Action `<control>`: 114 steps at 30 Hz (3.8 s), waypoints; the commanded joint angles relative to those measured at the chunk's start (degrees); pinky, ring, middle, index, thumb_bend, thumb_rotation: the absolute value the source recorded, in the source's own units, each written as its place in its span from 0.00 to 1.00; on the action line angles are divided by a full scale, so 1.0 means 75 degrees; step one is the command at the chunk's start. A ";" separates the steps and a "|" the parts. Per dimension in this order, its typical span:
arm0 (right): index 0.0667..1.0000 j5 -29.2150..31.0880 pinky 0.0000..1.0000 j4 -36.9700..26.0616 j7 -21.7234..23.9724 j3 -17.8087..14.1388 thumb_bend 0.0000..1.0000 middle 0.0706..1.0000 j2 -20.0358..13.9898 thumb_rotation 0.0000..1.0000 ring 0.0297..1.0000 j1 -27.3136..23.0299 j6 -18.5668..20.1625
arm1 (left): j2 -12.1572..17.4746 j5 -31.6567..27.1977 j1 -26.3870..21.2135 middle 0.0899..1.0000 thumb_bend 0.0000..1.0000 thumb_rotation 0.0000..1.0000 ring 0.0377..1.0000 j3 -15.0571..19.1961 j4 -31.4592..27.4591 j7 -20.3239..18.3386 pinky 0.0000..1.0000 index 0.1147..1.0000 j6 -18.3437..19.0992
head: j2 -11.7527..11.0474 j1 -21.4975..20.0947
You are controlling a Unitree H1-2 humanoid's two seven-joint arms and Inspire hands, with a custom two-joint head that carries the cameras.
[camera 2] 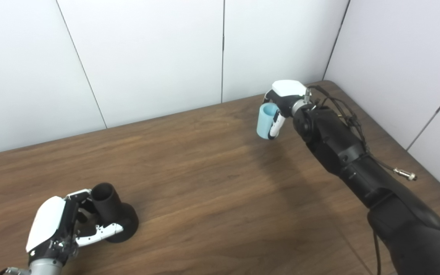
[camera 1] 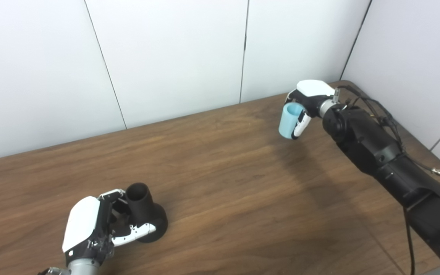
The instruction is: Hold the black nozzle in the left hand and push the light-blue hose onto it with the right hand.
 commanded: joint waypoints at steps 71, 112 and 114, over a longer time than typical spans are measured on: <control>0.86 -0.0308 0.99 -0.1349 0.1399 0.0152 1.00 0.84 -0.0048 0.24 0.91 -0.0497 0.0311 | -0.0023 0.0353 0.0110 0.42 0.52 0.00 0.56 -0.0166 -0.0092 -0.0126 0.47 0.43 0.0116 | 0.0186 0.0466; 0.45 -0.0190 0.17 -0.0630 -0.0504 0.0030 0.53 0.43 0.0347 0.00 0.20 -0.0183 -0.0470 | -0.0061 0.0569 0.0101 0.43 0.52 0.00 0.56 -0.0182 -0.0220 -0.0311 0.49 0.43 0.0255 | 0.0300 0.0502; 0.45 -0.0191 0.18 -0.0610 -0.0535 0.0021 0.53 0.43 0.0358 0.00 0.20 -0.0175 -0.0484 | -0.0048 0.0572 0.0084 0.43 0.52 0.00 0.56 -0.0183 -0.0222 -0.0304 0.49 0.43 0.0246 | 0.0299 0.0505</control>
